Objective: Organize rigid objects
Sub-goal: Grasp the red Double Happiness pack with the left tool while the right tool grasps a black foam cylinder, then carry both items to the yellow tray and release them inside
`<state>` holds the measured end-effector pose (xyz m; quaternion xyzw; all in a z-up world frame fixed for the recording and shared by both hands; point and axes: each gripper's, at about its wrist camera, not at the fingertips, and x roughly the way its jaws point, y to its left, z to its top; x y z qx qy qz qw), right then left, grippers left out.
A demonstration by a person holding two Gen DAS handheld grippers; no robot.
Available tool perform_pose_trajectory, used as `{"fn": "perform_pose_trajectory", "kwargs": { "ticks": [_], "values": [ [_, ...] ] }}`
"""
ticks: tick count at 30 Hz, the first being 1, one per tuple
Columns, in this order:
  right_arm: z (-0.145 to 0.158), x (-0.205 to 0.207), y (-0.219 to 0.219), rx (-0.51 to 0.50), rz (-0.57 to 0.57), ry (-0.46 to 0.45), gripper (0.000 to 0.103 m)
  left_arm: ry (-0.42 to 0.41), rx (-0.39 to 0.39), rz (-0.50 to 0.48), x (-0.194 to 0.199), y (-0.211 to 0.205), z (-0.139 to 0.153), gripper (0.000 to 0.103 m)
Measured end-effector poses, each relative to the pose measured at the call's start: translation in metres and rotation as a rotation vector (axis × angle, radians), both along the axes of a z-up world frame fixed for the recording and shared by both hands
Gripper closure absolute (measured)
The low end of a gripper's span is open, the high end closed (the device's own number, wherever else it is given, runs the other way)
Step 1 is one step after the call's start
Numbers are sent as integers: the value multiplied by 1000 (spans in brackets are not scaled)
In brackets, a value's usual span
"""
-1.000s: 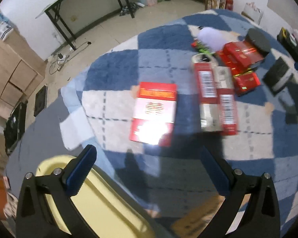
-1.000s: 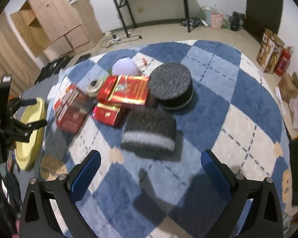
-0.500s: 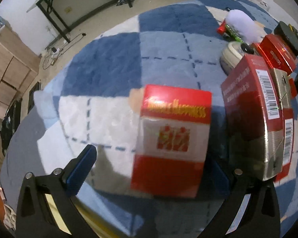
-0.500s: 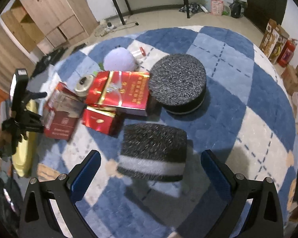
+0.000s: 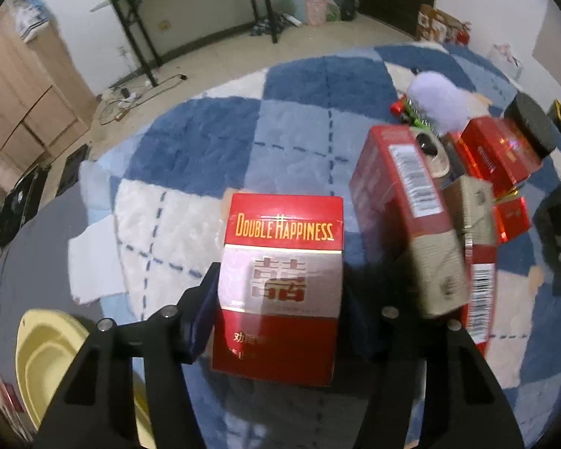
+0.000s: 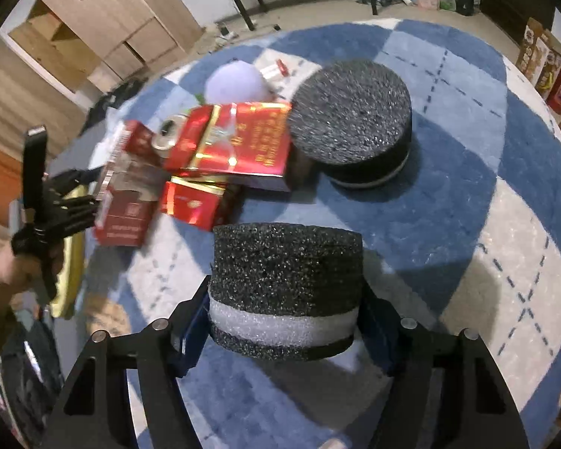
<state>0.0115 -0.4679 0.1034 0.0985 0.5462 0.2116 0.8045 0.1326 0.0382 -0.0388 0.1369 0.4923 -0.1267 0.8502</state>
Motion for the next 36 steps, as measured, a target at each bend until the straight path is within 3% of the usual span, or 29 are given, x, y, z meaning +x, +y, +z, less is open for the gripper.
{"fn": "perform_pose_trajectory", "kwargs": {
  "ticks": [5, 10, 13, 16, 21, 25, 28, 36],
  "values": [
    [25, -16, -9, 64, 51, -80, 34, -56, -58, 43, -29, 12, 28, 43],
    [48, -27, -9, 104, 105, -139, 34, -82, -150, 204, -53, 59, 64, 43],
    [72, -32, 11, 90, 204, -204, 34, -97, -156, 284, -67, 101, 73, 43],
    [102, -39, 63, 63, 386, -301, 34, -158, -118, 297, -81, 145, 77, 43],
    [113, -46, 165, 73, 581, -340, 34, -119, -117, 460, -84, 223, 62, 43],
    [97, -36, 253, 108, 649, -271, 34, -96, -92, 531, -80, 263, 44, 43],
    [79, -32, 316, 36, 702, -313, 34, -52, -108, 577, -71, 281, 23, 42],
    [47, -42, 389, -116, 807, -414, 34, 15, -143, 625, -58, 302, -14, 43]
  ]
}}
